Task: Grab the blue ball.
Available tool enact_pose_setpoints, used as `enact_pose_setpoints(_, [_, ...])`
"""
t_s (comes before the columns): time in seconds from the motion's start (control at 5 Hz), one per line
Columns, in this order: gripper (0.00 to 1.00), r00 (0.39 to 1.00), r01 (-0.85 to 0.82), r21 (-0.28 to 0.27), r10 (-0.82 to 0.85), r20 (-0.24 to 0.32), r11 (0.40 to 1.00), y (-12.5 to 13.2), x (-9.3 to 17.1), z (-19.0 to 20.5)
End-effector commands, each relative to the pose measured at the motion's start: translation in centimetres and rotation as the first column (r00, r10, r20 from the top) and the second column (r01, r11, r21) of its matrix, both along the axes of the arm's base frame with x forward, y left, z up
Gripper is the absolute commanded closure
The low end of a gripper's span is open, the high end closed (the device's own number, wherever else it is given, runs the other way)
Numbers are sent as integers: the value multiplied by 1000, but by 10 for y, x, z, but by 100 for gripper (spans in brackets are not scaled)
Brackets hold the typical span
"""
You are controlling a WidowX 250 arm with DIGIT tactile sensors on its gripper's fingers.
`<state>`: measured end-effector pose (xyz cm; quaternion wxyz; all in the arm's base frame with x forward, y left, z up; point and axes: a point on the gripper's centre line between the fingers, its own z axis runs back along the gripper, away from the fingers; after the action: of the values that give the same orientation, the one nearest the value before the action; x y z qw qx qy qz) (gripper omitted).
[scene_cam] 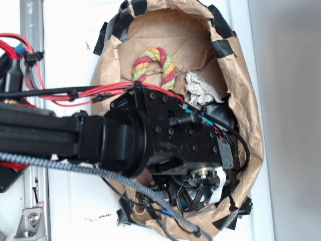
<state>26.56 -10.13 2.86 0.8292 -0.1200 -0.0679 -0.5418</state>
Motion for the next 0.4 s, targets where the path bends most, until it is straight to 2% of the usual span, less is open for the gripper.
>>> enact_pose_setpoints(0.0, [100, 966, -228, -89, 237, 101, 970, 39, 7, 74])
enact_pose_setpoints(0.2, [100, 909, -378, -116, 392, 141, 918, 85, 3, 110])
